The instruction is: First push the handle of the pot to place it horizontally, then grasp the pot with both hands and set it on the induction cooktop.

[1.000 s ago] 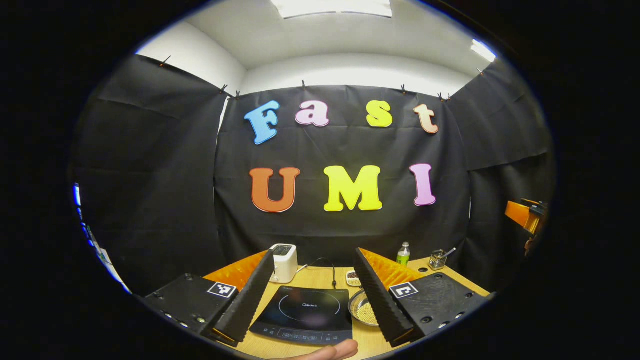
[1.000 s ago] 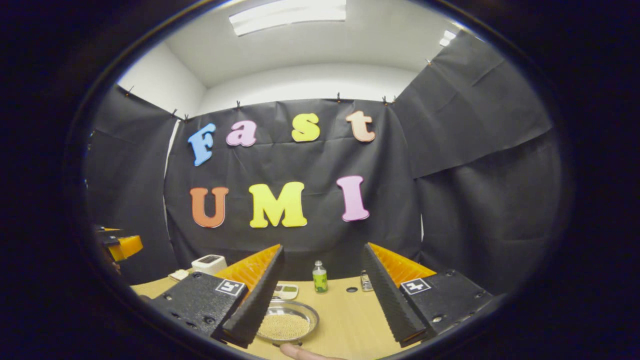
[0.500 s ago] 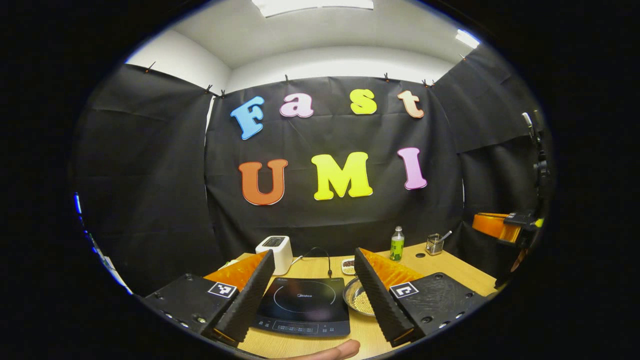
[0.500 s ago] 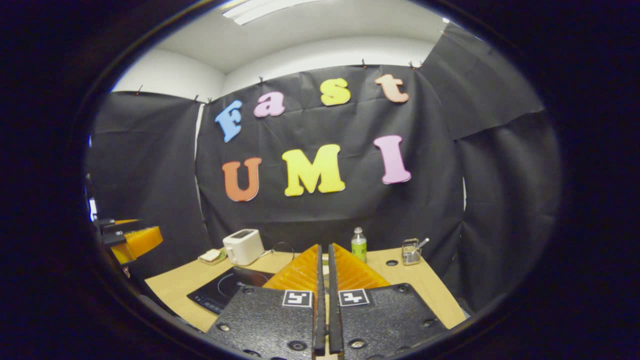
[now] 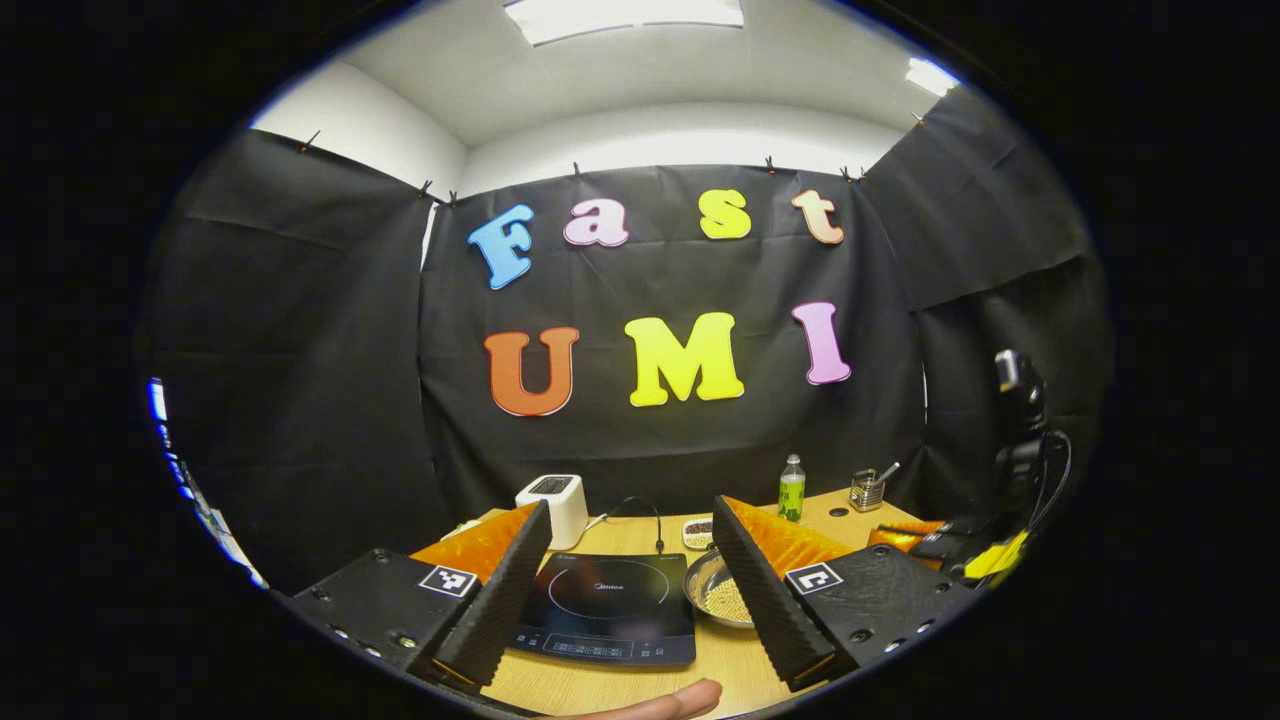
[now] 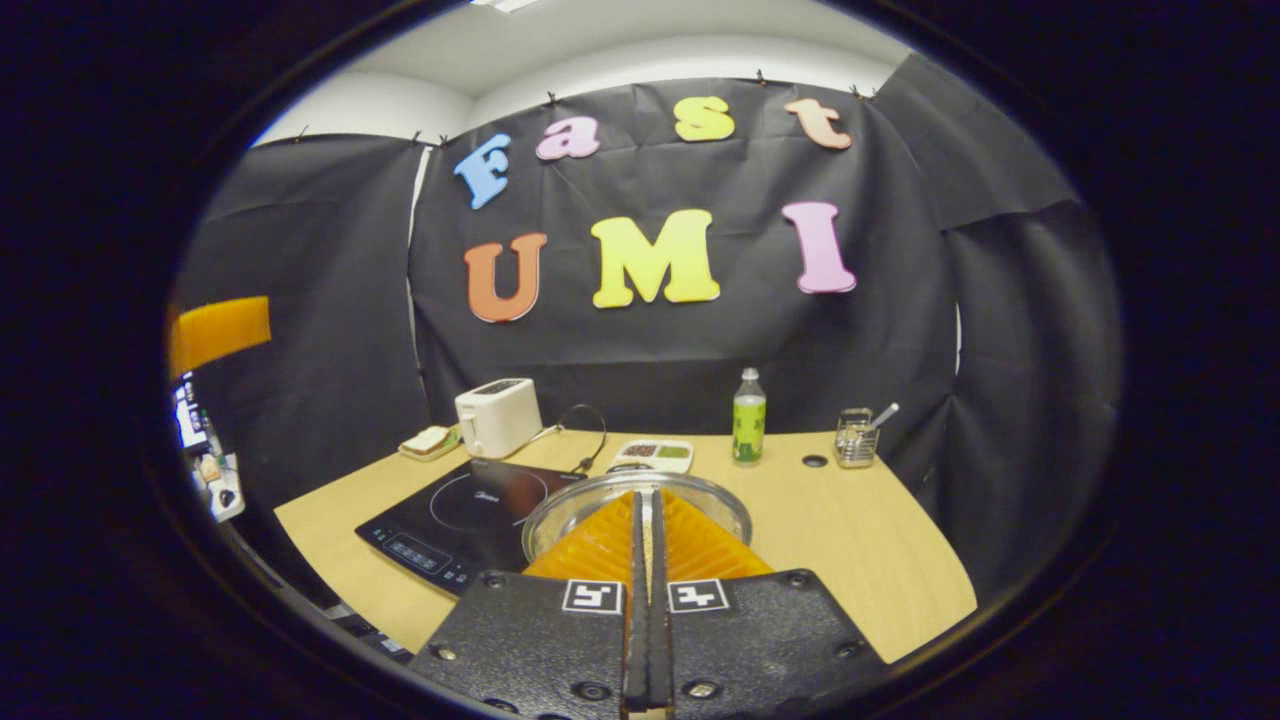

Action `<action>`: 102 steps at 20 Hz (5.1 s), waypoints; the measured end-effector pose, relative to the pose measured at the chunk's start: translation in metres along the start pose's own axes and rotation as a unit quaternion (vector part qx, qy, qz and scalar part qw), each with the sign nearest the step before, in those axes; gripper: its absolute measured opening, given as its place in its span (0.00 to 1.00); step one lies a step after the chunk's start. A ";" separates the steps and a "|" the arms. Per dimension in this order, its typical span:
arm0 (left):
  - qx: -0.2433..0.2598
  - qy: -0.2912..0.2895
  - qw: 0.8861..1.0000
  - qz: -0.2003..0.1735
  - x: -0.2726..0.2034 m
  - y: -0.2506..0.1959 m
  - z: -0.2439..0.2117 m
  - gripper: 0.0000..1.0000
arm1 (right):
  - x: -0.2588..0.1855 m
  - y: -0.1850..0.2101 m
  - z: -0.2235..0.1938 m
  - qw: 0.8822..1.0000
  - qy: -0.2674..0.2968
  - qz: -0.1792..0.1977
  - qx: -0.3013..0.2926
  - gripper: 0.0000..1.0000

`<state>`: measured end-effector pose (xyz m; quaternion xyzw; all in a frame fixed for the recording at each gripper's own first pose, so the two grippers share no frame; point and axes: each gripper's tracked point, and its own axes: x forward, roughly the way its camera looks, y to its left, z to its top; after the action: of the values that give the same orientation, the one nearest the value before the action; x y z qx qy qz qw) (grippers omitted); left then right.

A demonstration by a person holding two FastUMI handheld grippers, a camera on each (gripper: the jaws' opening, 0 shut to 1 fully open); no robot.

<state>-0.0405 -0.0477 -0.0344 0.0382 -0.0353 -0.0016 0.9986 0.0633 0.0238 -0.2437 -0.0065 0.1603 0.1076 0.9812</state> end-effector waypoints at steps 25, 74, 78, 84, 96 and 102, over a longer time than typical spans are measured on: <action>-0.045 -0.007 0.999 -0.005 0.009 -0.002 0.022 0.96 | 0.042 0.031 -0.148 0.985 0.155 0.077 0.005 0.04; -0.042 0.033 0.999 -0.008 0.154 -0.018 -0.023 0.96 | 0.112 -0.144 -0.119 0.972 0.221 -0.043 -0.072 0.04; -0.043 0.025 0.999 -0.013 0.150 -0.015 -0.022 0.95 | 0.121 -0.154 -0.114 0.972 0.217 -0.057 -0.066 0.04; -0.047 0.048 0.998 -0.015 0.159 -0.019 -0.046 0.95 | 0.114 -0.160 -0.089 0.979 0.181 -0.067 -0.060 0.04; -0.050 0.165 0.984 -0.048 0.195 -0.050 -0.155 0.96 | 0.122 -0.165 -0.052 0.990 0.120 -0.079 -0.010 0.39; -0.061 0.270 0.959 -0.058 0.200 -0.063 -0.240 0.96 | 0.150 -0.161 -0.064 0.988 0.130 -0.087 0.017 0.85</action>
<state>0.1759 -0.0934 -0.2640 -0.0217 0.2379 -0.0516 0.9697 0.2158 -0.1049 -0.3554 -0.0178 0.2872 0.0177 0.9575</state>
